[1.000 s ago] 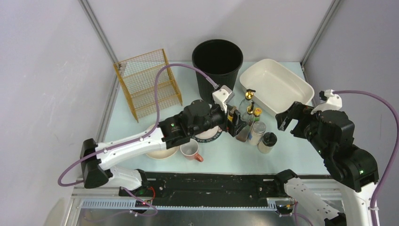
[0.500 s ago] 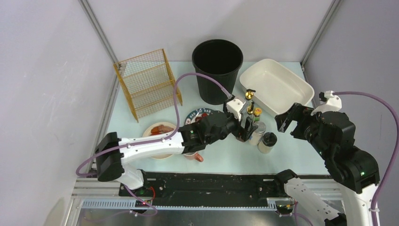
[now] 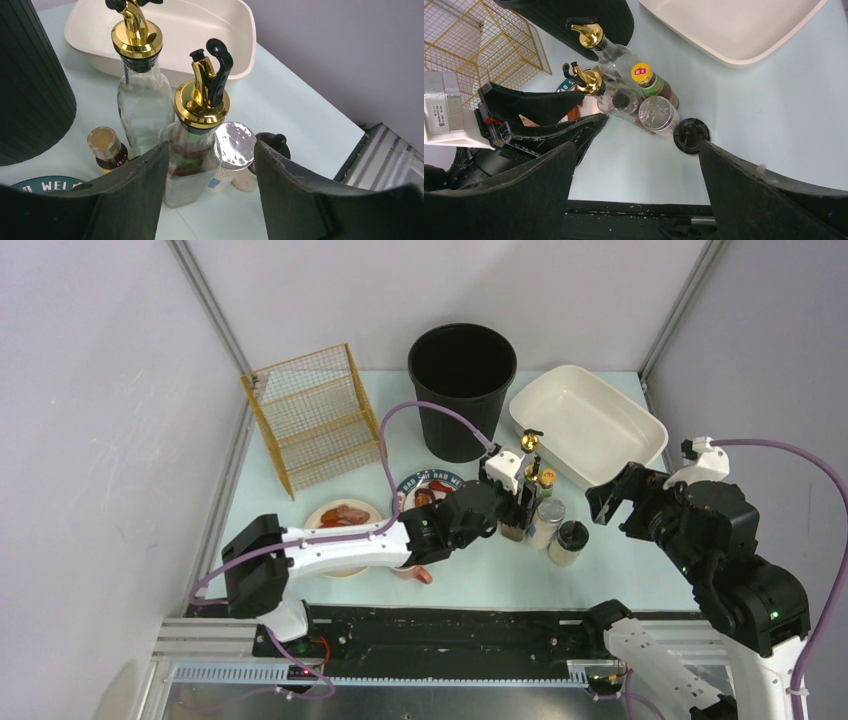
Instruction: Clear the kitchen counter
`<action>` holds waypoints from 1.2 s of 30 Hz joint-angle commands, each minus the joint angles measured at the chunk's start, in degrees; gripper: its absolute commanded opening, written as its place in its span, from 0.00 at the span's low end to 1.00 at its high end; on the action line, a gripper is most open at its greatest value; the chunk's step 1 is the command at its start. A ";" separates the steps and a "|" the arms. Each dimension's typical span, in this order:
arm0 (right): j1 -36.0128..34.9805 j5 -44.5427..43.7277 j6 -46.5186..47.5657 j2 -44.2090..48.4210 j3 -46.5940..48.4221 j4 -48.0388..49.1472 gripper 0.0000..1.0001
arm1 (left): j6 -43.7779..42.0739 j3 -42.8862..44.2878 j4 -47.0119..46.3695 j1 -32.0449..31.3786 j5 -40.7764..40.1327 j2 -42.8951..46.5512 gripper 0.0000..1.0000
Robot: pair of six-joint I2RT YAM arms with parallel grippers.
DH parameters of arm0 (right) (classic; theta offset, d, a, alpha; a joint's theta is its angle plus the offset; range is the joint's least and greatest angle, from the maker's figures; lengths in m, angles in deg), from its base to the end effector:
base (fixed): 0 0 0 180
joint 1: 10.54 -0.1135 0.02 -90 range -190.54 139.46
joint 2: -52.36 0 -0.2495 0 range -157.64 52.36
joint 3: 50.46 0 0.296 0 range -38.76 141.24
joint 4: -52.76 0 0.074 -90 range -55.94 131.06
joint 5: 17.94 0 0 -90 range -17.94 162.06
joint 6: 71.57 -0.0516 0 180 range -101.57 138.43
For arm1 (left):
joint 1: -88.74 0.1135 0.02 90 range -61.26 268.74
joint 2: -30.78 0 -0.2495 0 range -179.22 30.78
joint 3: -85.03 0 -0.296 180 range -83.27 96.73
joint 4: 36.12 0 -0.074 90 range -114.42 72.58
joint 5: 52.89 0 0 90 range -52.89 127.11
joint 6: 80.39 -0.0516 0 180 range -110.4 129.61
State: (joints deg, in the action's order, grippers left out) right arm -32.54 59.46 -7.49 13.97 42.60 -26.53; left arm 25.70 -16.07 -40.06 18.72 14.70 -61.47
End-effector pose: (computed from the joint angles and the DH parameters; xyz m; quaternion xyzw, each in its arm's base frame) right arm 0.1050 0.0303 0.4581 0.0878 0.8340 0.1336 0.5281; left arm 0.1681 -0.4048 0.2746 0.2273 0.7238 -0.3248 0.5647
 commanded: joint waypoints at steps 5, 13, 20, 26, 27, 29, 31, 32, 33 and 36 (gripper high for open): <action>0.17 1.09 -0.32 0.85 -0.76 0.21 0.96 | 1.77 0.91 -5.41 -0.20 -3.30 -2.25 0.62; 0.14 3.13 -0.35 0.97 -1.73 0.25 0.96 | 1.47 2.15 -6.55 -0.21 -4.07 -4.09 0.60; 0.14 4.19 -0.36 1.50 -3.00 -0.23 0.95 | 1.21 2.49 -7.75 -0.26 -5.97 -4.90 0.58; 0.17 4.30 -0.11 1.57 -3.43 -0.87 0.95 | 0.59 2.82 -9.58 -0.08 -7.43 -5.87 0.57; 0.13 4.28 -0.06 1.57 -3.59 -0.87 0.95 | 0.53 3.02 -9.71 -0.10 -7.45 -5.98 0.57; 0.16 4.48 -0.05 1.57 -3.98 -0.87 0.95 | 0.51 3.50 -10.09 -0.12 -7.40 -6.44 0.57; 0.15 4.61 -0.14 1.61 -4.34 -0.94 0.95 | 0.52 4.00 -10.33 -0.12 -7.24 -6.96 0.56; 0.13 4.60 -0.17 1.63 -4.43 -0.95 0.95 | 0.52 4.13 -10.37 -0.07 -7.32 -7.26 0.55; 0.14 4.60 -0.14 1.71 -4.44 -0.96 0.95 | 0.47 4.38 -10.37 -0.09 -7.44 -7.43 0.55; 0.16 4.76 -0.19 1.95 -4.45 -0.90 0.95 | -0.20 4.70 -10.62 -0.12 -8.09 -7.75 0.47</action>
State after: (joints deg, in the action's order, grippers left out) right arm -32.52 63.57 -7.49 15.17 38.03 -27.77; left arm 26.42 -14.13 -47.29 18.74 8.31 -68.71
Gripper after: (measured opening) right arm 0.950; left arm 0.514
